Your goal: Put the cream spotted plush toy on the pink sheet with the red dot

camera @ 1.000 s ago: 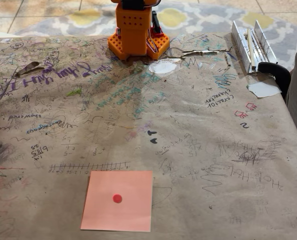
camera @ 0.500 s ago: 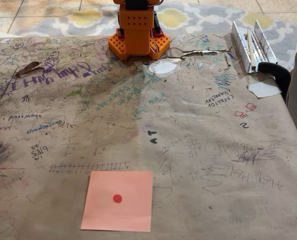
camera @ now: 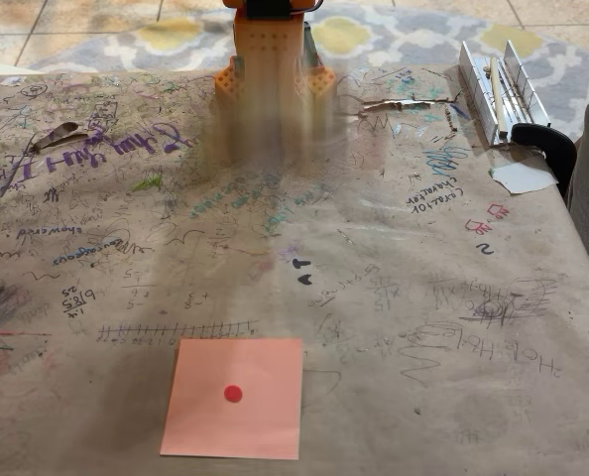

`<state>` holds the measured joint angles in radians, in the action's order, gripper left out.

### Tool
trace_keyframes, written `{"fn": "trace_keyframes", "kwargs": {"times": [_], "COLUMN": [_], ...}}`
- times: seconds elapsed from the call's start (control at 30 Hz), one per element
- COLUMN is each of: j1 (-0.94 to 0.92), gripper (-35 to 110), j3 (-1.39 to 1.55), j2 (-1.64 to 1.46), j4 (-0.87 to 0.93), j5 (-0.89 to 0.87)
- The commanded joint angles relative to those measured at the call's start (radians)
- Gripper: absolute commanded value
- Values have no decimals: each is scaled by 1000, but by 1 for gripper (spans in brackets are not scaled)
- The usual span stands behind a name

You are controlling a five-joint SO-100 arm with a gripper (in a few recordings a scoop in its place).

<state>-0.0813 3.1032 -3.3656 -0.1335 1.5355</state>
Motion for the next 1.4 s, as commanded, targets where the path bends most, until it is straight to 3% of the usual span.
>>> {"fn": "trace_keyframes", "kwargs": {"times": [0.0,0.17,0.6,0.63,0.7,0.83,0.9,1.07,1.2,1.37], "j1": [-15,-20,-38,-34,-14,-80,-98,-18,-6,54], "gripper": [28,27,23,18,5,0,0,0,0,0], "j3": [3,3,3,3,3,3,3,5,5,5], "j2": [-8,-8,-8,-8,-8,-9,-9,-11,-11,-12], "j4": [-103,-184,-112,-100,-67,101,278,634,856,948], "j5": [2,-2,-32,-81,-339,-999,-1223,-1476,-1565,-1568]}}
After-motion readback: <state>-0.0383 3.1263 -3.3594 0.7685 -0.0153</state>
